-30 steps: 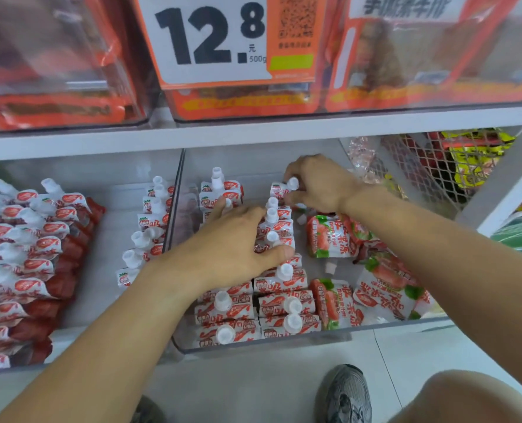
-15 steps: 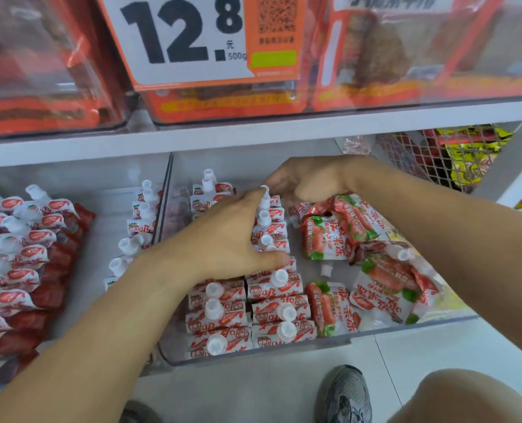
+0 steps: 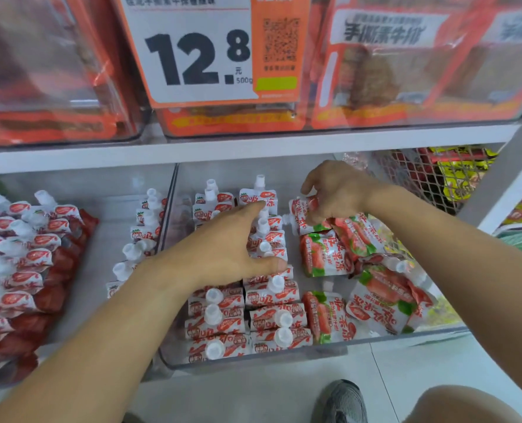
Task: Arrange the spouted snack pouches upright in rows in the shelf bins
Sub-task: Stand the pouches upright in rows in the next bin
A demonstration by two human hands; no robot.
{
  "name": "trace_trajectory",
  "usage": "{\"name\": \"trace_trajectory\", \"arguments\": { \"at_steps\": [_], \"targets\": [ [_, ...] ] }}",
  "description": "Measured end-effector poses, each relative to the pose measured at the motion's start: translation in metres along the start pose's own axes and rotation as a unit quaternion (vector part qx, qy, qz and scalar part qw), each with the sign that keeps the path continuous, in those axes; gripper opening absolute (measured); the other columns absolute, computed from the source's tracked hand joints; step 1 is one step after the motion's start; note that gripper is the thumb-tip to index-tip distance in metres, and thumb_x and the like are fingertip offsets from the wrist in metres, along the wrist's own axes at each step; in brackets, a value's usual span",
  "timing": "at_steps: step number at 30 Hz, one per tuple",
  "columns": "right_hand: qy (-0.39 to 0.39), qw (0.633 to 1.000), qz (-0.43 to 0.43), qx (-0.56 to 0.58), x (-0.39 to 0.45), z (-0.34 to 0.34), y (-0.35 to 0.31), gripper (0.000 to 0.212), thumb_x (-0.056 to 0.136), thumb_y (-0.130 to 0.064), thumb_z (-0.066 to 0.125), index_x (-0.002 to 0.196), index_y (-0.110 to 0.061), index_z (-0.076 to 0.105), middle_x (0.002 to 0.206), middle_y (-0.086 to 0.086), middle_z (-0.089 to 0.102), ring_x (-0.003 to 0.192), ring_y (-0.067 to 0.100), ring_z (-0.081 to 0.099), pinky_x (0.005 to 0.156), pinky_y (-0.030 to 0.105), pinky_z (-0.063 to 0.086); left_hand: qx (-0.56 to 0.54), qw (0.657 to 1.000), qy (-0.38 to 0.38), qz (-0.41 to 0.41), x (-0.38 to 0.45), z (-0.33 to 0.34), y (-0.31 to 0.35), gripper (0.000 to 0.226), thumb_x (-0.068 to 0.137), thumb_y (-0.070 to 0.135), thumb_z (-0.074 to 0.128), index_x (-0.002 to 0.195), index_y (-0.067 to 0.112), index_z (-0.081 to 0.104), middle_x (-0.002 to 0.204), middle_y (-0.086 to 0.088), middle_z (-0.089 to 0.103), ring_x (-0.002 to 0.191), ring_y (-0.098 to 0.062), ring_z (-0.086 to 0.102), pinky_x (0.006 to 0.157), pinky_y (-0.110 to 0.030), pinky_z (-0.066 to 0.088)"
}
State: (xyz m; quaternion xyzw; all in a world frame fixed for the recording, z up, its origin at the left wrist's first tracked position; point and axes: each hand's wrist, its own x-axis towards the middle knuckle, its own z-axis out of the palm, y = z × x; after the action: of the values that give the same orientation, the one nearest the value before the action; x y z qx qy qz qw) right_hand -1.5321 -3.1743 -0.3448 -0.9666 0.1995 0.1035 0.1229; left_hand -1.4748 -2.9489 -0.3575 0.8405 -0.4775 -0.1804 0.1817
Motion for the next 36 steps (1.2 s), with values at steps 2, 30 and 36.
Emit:
{"name": "trace_trajectory", "arguments": {
  "at_steps": [2, 30, 36],
  "targets": [
    [0.044, 0.999, -0.016, 0.016, -0.006, -0.001, 0.001, 0.047, 0.059, -0.031, 0.091, 0.099, -0.023, 0.067, 0.1, -0.001, 0.05, 0.093, 0.015, 0.052, 0.06, 0.019, 0.036, -0.003, 1.0, 0.002, 0.005, 0.001, -0.002, -0.002, 0.112, 0.063, 0.071, 0.069, 0.152, 0.028, 0.016, 0.156, 0.009, 0.028, 0.14, -0.01, 0.031, 0.112, -0.024, 0.027],
    [0.187, 0.935, 0.019, 0.299, 0.02, 0.027, -0.024, 0.032, 0.07, -0.018, 0.084, 0.101, -0.011, 0.078, 0.102, 0.007, 0.075, 0.095, 0.018, 0.069, 0.086, 0.029, 0.054, 0.046, 0.998, -0.042, 0.031, 0.085, -0.034, -0.025, 0.021, 0.086, 0.012, 0.07, 0.106, 0.015, 0.073, 0.104, 0.006, 0.072, 0.092, -0.005, 0.065, 0.088, -0.024, 0.051],
    [0.088, 0.967, -0.03, 0.239, 0.029, 0.036, -0.027, 0.017, 0.091, -0.021, 0.064, 0.091, -0.011, 0.078, 0.092, 0.007, 0.075, 0.088, 0.019, 0.069, 0.082, 0.032, 0.056, 0.001, 0.998, 0.05, 0.031, 0.071, -0.038, -0.04, 0.05, 0.074, 0.03, 0.081, 0.119, 0.021, 0.062, 0.112, 0.005, 0.066, 0.099, -0.008, 0.062, 0.093, -0.031, 0.051]
  ]
}}
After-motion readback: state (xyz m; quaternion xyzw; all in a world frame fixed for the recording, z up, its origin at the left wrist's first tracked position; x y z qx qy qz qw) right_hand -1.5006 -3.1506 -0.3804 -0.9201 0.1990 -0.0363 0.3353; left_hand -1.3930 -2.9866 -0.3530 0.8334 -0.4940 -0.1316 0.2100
